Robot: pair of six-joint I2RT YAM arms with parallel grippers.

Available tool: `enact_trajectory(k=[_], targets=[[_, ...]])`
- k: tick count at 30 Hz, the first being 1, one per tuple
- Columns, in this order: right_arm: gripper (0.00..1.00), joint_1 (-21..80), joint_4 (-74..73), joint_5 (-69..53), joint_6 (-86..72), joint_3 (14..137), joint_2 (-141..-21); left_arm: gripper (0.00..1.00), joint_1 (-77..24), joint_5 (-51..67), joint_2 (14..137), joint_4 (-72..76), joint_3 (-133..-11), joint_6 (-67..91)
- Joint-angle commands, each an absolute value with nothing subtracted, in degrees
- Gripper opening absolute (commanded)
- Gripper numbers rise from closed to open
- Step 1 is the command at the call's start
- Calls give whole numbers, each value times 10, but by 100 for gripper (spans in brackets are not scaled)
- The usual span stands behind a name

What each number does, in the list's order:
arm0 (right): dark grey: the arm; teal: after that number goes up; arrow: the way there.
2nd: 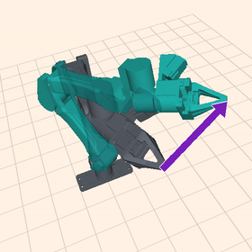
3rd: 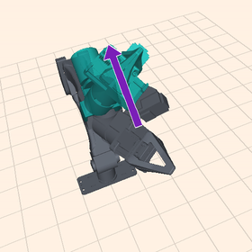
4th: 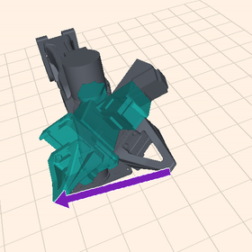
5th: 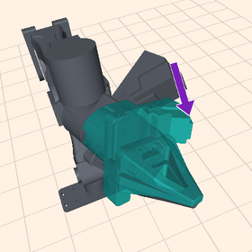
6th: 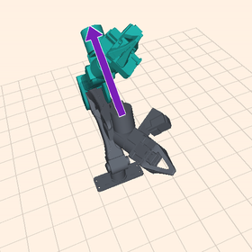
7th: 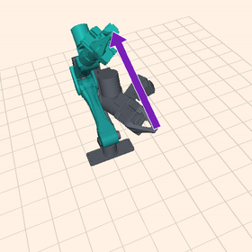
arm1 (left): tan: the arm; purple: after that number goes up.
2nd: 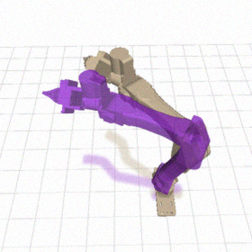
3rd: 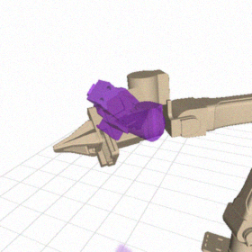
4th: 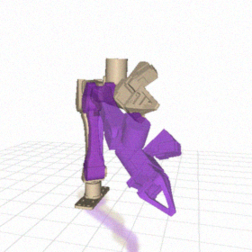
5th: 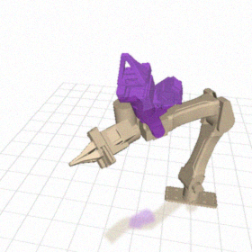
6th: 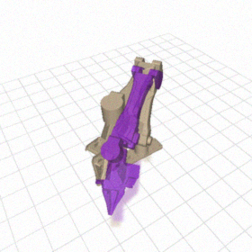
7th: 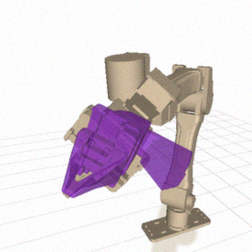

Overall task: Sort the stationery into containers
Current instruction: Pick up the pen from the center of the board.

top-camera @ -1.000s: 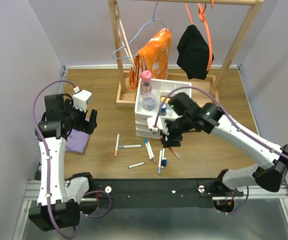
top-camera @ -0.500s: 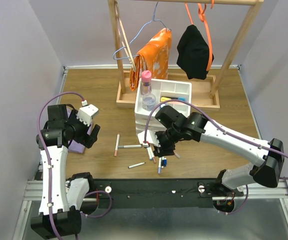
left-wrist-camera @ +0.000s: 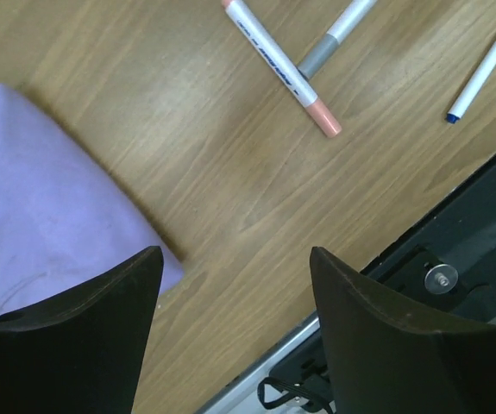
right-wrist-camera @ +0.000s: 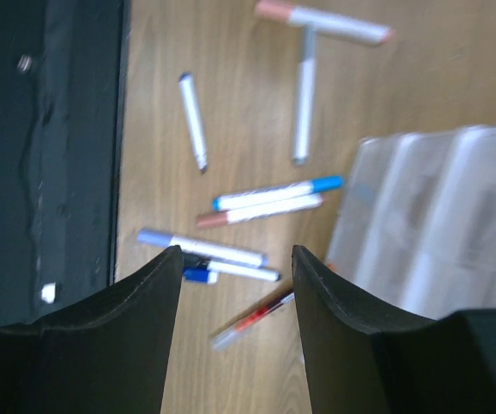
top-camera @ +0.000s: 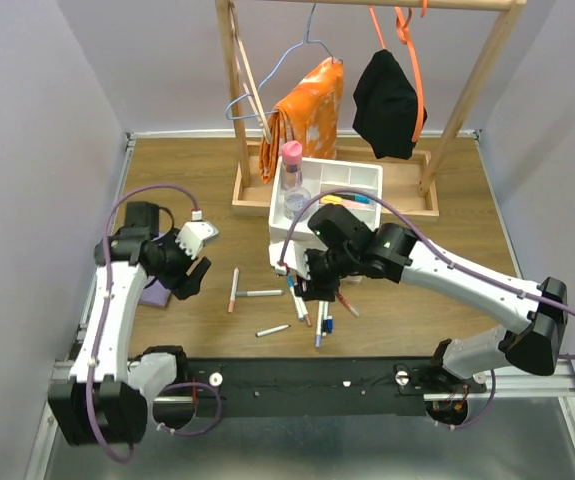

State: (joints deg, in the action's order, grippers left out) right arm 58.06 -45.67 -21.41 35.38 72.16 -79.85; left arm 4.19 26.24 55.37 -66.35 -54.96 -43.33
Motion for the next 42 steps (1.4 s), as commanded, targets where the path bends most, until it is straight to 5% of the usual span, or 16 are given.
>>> enact_trajectory(k=[1,7,11,16,20,31,42], targets=[[61,584,-386,-132,259,811,-805,77,-53,153,655,-607,-580,-261],[62,584,-356,-61,201,885,-785,76,-82,138,737,-563,-635,-55],[61,581,-397,-69,250,908,-780,67,-83,142,773,-544,-617,17],[61,582,-510,-188,337,929,-809,66,-79,117,788,-530,-609,53],[61,601,-507,-216,346,941,-853,71,-23,104,765,-541,-645,58],[61,698,-454,-42,262,1062,-1100,86,197,95,620,-558,-663,46],[59,698,-459,-5,279,1054,-1191,88,214,110,584,-568,-678,94]])
